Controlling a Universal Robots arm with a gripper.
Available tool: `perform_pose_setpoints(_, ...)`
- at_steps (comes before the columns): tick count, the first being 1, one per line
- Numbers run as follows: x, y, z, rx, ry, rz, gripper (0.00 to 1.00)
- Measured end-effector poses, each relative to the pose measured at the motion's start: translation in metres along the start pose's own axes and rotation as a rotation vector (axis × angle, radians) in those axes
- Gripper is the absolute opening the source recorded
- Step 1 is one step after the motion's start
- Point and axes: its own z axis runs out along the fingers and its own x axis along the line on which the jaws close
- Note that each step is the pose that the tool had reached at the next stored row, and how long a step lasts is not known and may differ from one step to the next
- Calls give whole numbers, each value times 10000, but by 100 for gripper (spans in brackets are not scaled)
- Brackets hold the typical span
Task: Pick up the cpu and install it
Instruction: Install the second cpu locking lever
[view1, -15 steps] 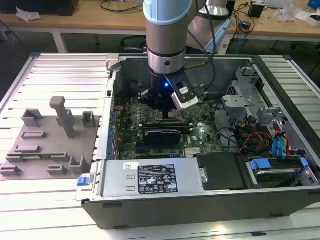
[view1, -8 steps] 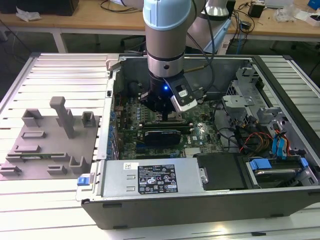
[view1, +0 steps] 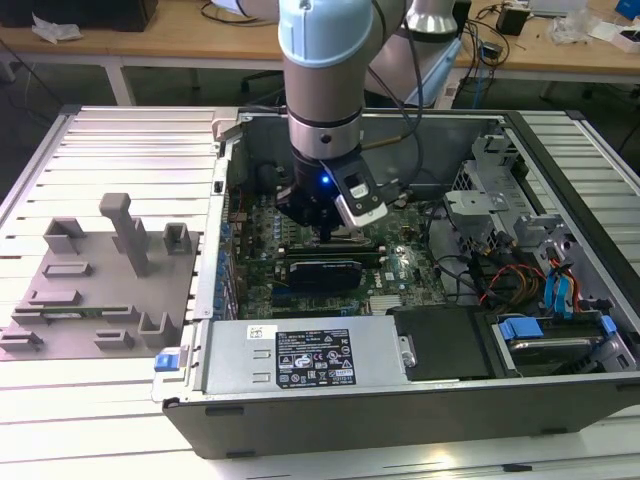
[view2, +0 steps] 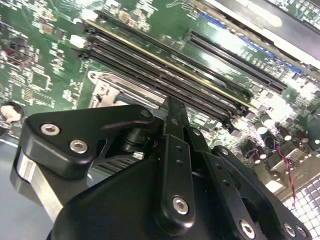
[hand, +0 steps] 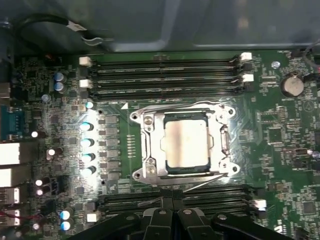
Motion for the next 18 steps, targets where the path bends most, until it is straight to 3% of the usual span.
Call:
perform_pose_setpoints(3,53,-4,17,-17,-4,1,11)
perform_pose_setpoints(6,118,-10,55,-145,3,-4,11)
perform_pose_setpoints(10,127,-15,85,-327,19,-67,11)
perform_pose_setpoints(15,128,-17,100,-423,44,-306,11)
perform_pose_setpoints(16,138,-82,120,-809,83,-592,11)
perform_pose_setpoints(17,138,-140,133,-891,83,-588,11)
perform_pose_setpoints(18,146,-147,156,-937,86,-587,11)
